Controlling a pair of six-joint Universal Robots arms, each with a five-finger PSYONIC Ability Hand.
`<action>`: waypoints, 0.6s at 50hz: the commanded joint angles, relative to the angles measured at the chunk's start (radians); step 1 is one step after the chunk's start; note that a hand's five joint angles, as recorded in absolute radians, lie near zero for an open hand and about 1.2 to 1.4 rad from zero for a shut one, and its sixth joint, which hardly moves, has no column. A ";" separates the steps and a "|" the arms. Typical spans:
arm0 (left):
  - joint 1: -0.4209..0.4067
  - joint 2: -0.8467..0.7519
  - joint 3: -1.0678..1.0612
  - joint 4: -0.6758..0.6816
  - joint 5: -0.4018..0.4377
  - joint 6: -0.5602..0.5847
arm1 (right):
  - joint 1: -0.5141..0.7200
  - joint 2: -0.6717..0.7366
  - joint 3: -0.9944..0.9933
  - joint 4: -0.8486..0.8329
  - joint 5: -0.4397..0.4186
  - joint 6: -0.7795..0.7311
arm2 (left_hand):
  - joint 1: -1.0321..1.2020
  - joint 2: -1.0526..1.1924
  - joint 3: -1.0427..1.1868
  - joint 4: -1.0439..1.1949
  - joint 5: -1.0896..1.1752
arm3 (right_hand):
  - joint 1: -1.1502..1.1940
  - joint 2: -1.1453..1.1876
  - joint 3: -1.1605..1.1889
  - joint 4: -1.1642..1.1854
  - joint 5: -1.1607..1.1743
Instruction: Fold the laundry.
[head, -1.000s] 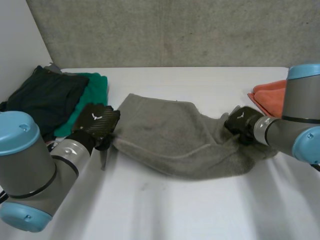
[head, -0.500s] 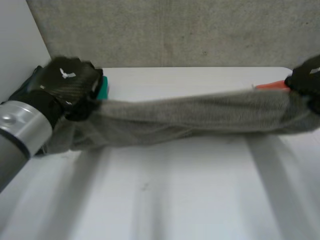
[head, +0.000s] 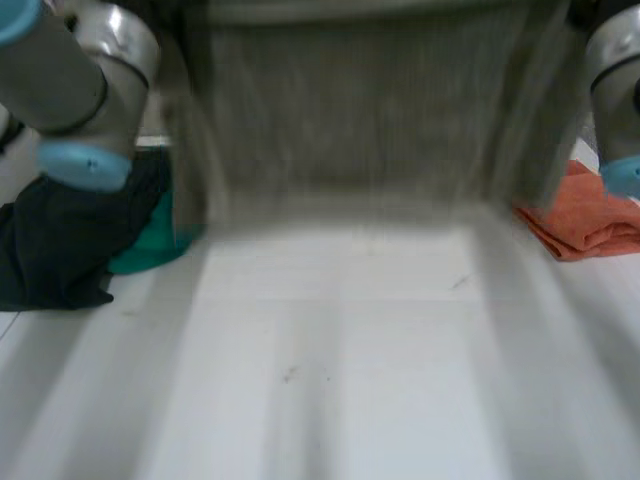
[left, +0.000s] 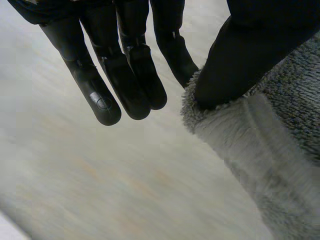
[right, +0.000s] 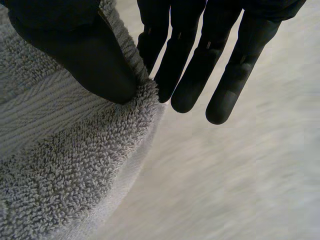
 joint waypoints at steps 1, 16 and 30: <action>0.004 0.073 -0.110 0.089 -0.013 -0.011 | 0.006 -0.066 0.140 -0.074 -0.005 0.021 | 0.274 0.203 0.206 0.196 0.250 | 0.303 0.224 0.209 0.200 0.245; 0.026 0.235 -0.823 0.026 0.017 -0.062 | -0.002 -0.099 0.568 0.164 -0.063 0.081 | 0.274 0.203 0.206 0.196 0.250 | 0.303 0.224 0.209 0.200 0.245; 0.018 0.140 -0.999 0.000 0.023 -0.060 | -0.037 -0.066 0.707 0.250 -0.085 0.087 | 0.038 -0.032 -0.030 -0.040 0.014 | 0.303 0.224 0.209 0.200 0.245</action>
